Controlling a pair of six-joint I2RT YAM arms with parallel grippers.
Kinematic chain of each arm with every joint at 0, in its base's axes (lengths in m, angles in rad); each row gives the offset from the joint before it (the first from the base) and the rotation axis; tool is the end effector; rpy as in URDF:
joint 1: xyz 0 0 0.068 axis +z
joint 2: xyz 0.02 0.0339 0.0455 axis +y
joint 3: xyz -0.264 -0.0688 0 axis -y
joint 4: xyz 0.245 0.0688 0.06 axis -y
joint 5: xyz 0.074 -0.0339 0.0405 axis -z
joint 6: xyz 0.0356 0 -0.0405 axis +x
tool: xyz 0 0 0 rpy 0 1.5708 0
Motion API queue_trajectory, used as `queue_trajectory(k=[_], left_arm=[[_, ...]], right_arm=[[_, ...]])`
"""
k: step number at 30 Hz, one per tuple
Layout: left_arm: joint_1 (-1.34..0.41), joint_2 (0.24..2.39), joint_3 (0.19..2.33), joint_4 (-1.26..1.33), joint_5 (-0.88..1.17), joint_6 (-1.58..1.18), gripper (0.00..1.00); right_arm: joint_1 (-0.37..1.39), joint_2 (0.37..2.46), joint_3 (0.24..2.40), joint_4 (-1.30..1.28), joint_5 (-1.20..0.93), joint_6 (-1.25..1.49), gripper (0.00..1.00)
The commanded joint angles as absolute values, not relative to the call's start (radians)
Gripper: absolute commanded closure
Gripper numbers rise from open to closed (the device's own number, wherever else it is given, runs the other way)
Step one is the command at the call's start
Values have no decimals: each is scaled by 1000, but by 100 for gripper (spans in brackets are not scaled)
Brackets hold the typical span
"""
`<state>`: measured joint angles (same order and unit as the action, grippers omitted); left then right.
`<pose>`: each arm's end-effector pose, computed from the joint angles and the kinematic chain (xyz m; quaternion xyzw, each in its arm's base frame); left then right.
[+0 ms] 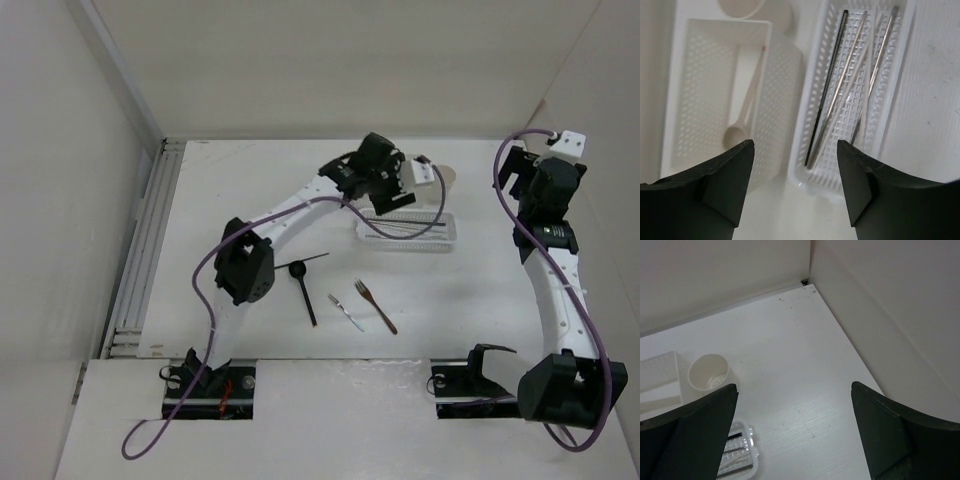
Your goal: Sort the eating utensils into containers
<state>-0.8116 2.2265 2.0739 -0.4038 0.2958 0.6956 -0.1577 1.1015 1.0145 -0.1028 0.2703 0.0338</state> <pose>0.3532 -0.3872 0.2877 0.6438 0.5815 -0.1564 0.4722 0.2516 -0.0496 0.3670 0.1585 0.7522 -0.1427 0.6235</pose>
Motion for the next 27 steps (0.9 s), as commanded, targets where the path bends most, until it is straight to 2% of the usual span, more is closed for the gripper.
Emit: queue_trajectory(k=[1, 4, 6, 12, 14, 18, 20, 23, 27], left_arm=[[-726, 2001, 2068, -495, 331, 624, 37], [-603, 1893, 1907, -652, 438, 659, 39], [-523, 1804, 1709, -690, 399, 673, 39], [-341, 1524, 1258, -536, 319, 589, 42], [-283, 1490, 1180, -494, 295, 525, 44], [-108, 1411, 1091, -398, 210, 359, 44], [-8, 1388, 1081, -318, 82, 263, 44], [87, 1364, 1072, -255, -64, 172, 44], [137, 1327, 1081, -233, -115, 115, 44]], right_arm=[[-152, 1097, 1020, -38, 230, 26, 0], [-115, 1106, 1020, -38, 219, -9, 0], [-72, 1118, 1029, -38, 219, -44, 0], [84, 1150, 1049, -38, 209, -177, 0], [223, 1163, 1049, -38, 209, -231, 0], [515, 1238, 1037, -77, 235, -290, 0], [669, 1298, 1048, -122, 198, -233, 0], [790, 1373, 1080, -149, 137, -126, 0], [954, 1477, 1127, -184, 104, -52, 0]])
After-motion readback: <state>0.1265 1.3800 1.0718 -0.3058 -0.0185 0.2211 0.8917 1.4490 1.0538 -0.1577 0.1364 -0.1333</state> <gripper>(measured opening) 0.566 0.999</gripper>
